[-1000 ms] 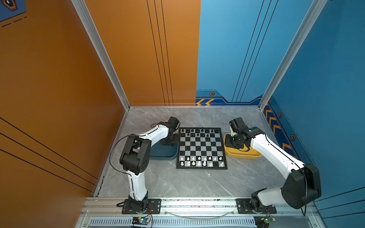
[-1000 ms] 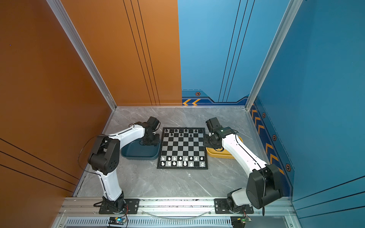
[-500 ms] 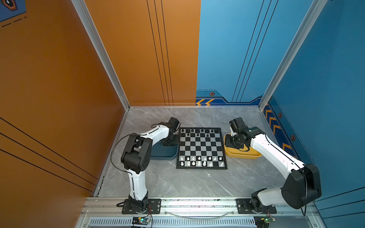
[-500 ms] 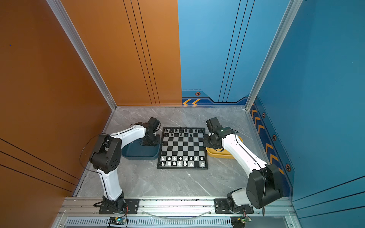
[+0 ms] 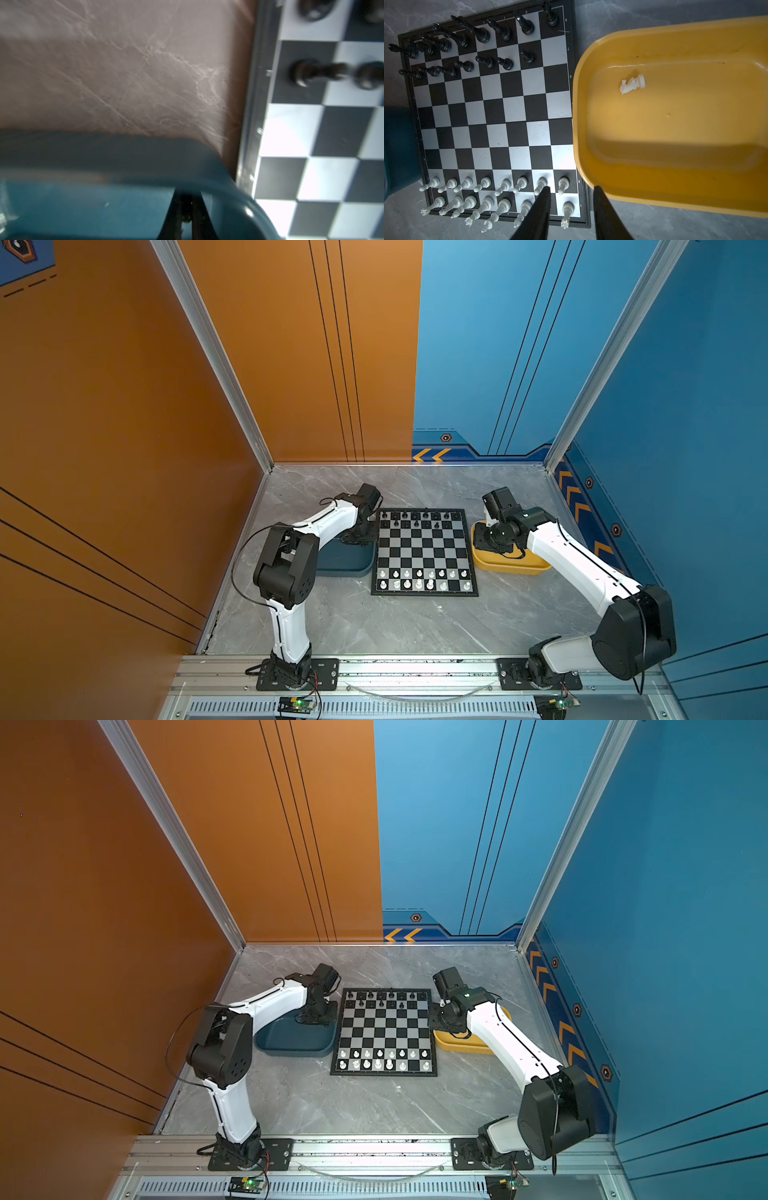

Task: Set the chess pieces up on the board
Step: 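Carry the black pawn with the left gripper to the board's far corner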

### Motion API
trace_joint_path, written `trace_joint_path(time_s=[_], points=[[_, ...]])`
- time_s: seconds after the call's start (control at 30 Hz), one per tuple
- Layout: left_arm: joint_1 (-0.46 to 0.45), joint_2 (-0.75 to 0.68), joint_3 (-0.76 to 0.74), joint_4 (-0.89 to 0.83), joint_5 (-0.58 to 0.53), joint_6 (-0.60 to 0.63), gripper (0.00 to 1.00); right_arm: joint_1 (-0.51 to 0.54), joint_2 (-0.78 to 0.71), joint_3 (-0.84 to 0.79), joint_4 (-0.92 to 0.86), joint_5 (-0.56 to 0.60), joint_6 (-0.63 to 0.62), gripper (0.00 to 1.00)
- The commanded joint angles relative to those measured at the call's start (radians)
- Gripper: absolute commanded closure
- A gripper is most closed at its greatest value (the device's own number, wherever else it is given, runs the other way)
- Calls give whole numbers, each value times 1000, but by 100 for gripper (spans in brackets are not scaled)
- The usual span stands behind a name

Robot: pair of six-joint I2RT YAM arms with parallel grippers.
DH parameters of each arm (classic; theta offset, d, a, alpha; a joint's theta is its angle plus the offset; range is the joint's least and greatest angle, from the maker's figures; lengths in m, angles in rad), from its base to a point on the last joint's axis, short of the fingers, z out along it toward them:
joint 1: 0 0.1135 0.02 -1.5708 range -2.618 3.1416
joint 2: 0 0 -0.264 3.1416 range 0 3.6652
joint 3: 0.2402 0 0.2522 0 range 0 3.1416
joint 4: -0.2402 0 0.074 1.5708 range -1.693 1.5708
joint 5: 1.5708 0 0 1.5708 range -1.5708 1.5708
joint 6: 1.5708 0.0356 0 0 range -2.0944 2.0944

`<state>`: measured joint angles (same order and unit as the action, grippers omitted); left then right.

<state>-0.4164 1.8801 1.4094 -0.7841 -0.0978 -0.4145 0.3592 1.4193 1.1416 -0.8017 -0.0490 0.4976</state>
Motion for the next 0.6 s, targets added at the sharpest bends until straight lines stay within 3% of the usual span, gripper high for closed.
trace_joint_path(time_s=[0.0, 0.23, 0.57], points=[[-40, -67, 94, -94, -61, 45, 100, -13, -28, -9, -27, 23, -10, 63], [-158, 2, 307, -165, -67, 93, 100, -62, -75, -50, -28, 9, -27, 63], [-323, 242, 632, -197, 43, 153, 100, -130, -154, -111, -26, -17, -50, 63]])
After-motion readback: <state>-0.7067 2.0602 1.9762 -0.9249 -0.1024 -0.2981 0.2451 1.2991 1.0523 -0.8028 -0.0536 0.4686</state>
